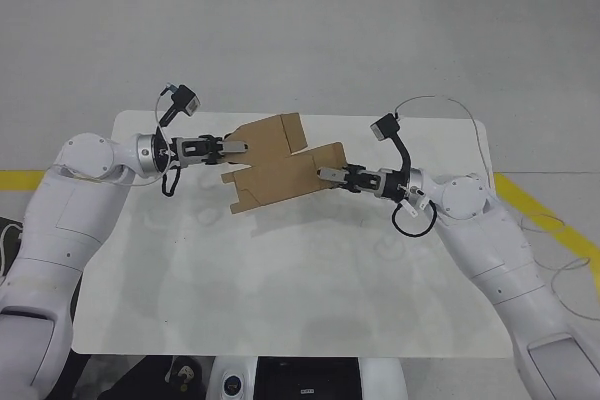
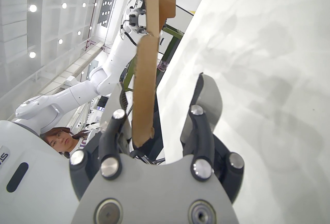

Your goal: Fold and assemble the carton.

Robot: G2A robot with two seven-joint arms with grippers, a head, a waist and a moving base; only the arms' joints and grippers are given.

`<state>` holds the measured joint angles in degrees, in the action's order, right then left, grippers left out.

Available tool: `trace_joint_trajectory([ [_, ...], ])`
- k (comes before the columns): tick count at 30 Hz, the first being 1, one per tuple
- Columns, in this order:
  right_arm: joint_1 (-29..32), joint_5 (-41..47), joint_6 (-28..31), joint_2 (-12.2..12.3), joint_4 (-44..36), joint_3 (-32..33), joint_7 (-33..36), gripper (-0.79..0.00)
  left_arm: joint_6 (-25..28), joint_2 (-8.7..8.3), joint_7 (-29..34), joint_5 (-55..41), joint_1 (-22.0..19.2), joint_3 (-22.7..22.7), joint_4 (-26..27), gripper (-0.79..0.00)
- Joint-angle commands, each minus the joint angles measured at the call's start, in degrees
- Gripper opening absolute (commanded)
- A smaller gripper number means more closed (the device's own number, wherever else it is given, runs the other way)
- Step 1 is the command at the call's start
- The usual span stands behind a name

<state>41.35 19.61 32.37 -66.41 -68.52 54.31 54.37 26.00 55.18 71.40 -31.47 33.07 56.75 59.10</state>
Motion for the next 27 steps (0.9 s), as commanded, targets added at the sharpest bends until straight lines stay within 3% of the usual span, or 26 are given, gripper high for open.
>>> trace_joint_trajectory([
  [1, -0.22, -0.24, 0.22, -0.1, 0.07, -0.03, -0.09, -0.517, 0.19, 0.06, -0.28, 0.63, 0.11, -0.02, 0.09, -0.785],
  [3, -0.39, -0.38, 0.21, -0.19, 0.16, -0.08, 0.03, -0.6, 0.21, 0.12, -0.38, 0.91, 0.19, 0.04, 0.2, -0.785],
  [4, -0.47, -0.43, 0.26, -0.24, 0.17, -0.12, 0.1, -0.686, 0.14, 0.15, -0.47, 1.03, 0.21, 0.09, 0.2, -0.785],
  [6, -0.52, -0.34, 0.28, -0.35, 0.33, -0.25, 0.22, -0.785, 0.03, 0.2, -0.53, 1.17, 0.23, 0.2, 0.27, -0.785],
  [10, -0.64, 0.28, 0.55, -0.59, 0.87, -0.37, 0.45, -0.785, -0.03, 0.29, -0.61, 1.26, 0.19, 0.53, 0.0, -0.785],
  [11, -0.66, 0.42, 0.66, -0.64, 0.99, -0.39, 0.46, -0.785, -0.02, 0.32, -0.69, 1.18, 0.23, 0.62, -0.13, -0.754],
  [13, -0.69, 0.76, 0.75, -0.75, 1.3, -0.43, 0.55, -0.785, -0.04, 0.37, -0.63, 1.16, 0.31, 0.75, -0.38, -0.548],
  [16, -0.84, 0.59, 0.76, -0.85, 1.8, -0.33, 0.48, -0.785, -0.25, 0.44, -0.3, 0.68, 0.34, 1.02, -0.61, -0.456],
  [23, -0.69, -0.24, 0.53, -0.9, 2.06, 0.17, 0.31, -0.785, -0.5, 0.43, 0.98, -0.43, 0.47, 2.05, -0.41, -0.48],
  [27, -0.47, -0.69, 0.26, -0.92, 2.07, 0.35, 0.35, -0.785, -1.04, 0.43, 1.65, -1.12, 0.61, 2.59, -0.36, -0.579],
])
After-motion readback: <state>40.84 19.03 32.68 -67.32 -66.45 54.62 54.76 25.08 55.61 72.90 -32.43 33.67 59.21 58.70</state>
